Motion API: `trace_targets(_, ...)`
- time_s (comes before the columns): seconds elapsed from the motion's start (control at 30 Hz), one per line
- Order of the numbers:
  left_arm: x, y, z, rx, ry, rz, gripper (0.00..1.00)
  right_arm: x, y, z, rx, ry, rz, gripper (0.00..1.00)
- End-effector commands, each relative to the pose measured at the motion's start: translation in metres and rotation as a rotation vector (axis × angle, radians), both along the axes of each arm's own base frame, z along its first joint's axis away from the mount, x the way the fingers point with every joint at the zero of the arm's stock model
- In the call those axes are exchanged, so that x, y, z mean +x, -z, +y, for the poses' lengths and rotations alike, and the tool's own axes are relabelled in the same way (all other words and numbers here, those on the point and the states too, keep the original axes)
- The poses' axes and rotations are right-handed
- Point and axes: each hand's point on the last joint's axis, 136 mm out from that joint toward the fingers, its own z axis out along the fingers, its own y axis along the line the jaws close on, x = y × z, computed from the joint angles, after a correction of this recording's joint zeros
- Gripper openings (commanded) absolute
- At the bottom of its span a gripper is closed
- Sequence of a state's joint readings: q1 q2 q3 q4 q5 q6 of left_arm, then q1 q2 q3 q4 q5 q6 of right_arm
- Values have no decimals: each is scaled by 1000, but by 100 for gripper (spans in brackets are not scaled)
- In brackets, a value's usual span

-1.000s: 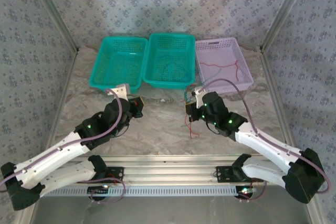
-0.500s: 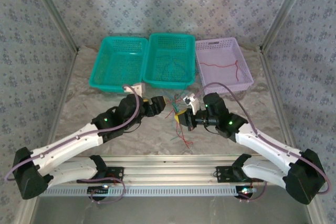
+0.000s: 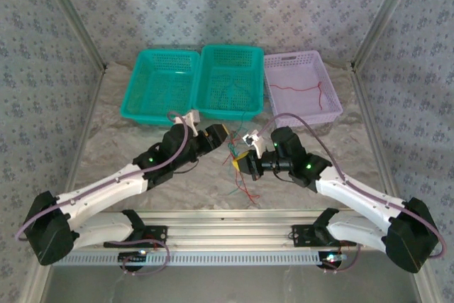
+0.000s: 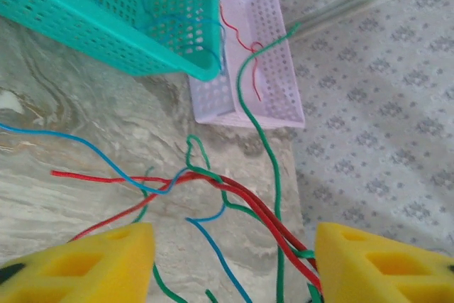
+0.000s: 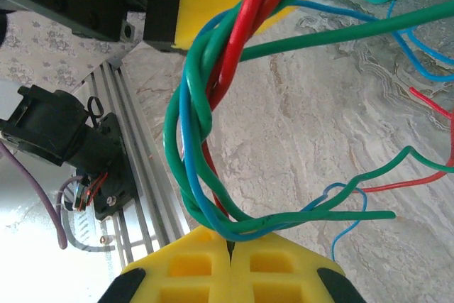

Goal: Untangle the cables

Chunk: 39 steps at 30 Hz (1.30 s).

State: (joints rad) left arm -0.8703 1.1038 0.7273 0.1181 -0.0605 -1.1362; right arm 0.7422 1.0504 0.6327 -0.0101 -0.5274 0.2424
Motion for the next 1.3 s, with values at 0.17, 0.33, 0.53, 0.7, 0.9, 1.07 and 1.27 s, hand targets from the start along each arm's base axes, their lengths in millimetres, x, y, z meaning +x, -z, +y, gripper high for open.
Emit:
trace_targets(0.17, -8, -23, -16, -231, 59, 59, 54, 10, -24, 5, 26, 20, -93, 0)
trace_targets(0.33, -12, -19, -18, -276, 74, 112, 46, 16, -24, 3, 14, 56, -113, 0)
trace_targets(0.53, -11, -9, -19, -307, 75, 153, 40, 14, -25, 9, 10, 42, -125, 0)
trace_targets(0.7, -7, -6, -17, -332, 66, 165, 33, 11, -23, 12, -6, 33, -134, 0)
trace_targets(0.9, -4, -4, -18, -357, 59, 179, 27, 10, -22, 13, -13, 31, -136, 0)
trace_targets(1.07, -3, -6, -20, -373, 66, 180, 18, 10, -21, 14, -16, 32, -137, 0)
trace_targets(1.27, -4, -7, -16, -367, 62, 173, 5, 13, -20, 12, -27, 49, -141, 0)
